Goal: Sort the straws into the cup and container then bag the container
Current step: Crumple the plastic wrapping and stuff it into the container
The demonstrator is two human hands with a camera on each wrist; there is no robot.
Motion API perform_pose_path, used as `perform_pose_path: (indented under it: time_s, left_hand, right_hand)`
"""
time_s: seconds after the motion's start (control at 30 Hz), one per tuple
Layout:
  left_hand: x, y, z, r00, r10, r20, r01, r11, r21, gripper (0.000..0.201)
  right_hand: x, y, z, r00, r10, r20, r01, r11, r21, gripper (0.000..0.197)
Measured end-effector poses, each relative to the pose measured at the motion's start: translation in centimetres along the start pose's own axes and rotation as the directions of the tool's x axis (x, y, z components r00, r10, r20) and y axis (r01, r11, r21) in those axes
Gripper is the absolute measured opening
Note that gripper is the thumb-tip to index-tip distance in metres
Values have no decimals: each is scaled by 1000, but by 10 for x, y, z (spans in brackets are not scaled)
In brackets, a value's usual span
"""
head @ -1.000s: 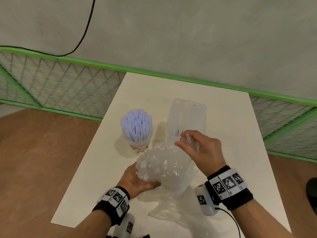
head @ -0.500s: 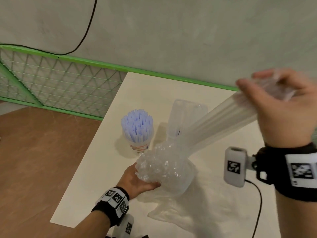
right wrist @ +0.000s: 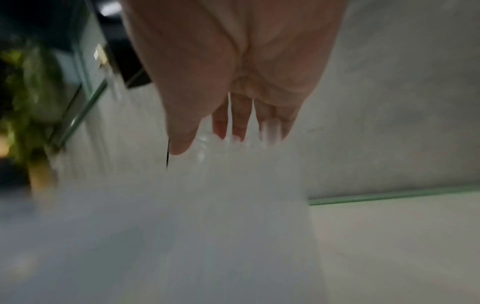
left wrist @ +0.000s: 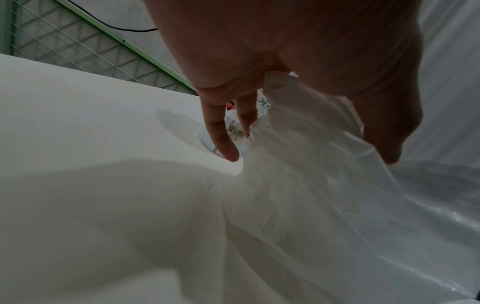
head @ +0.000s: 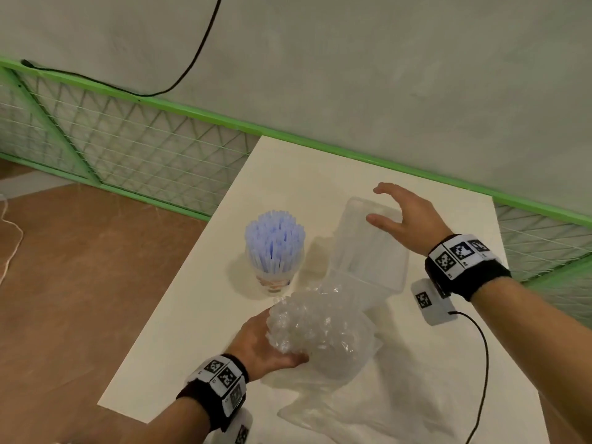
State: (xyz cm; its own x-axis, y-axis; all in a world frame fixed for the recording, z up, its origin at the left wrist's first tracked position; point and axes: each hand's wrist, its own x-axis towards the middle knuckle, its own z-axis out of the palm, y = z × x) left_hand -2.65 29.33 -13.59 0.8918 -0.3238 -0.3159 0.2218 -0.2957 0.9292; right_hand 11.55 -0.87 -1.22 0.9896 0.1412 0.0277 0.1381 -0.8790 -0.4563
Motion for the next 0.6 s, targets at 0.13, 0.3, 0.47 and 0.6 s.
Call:
perform_pose_path:
  time_s: [0.13,0.3,0.47,0.6]
  left_hand:
    - [-1,3,0,1000,12,5,-12,1000,-25,70]
    - [0,2,1,1000,24,-3,-24,999,-32,69]
    - [1,2,-1,999,34,-2,-34,999,12,66]
    - [2,2,0,999,51,-7,-51,999,20,64]
  right_hand:
    - [11,8,9,986,11,165,6,995,-103,87]
    - [24,6,17,983,4,183,30,983,-183,96]
    - [34,8,19,982,52,183,-16,982,-189,82]
    - [37,11,8,948,36,317,6,991,-133,89]
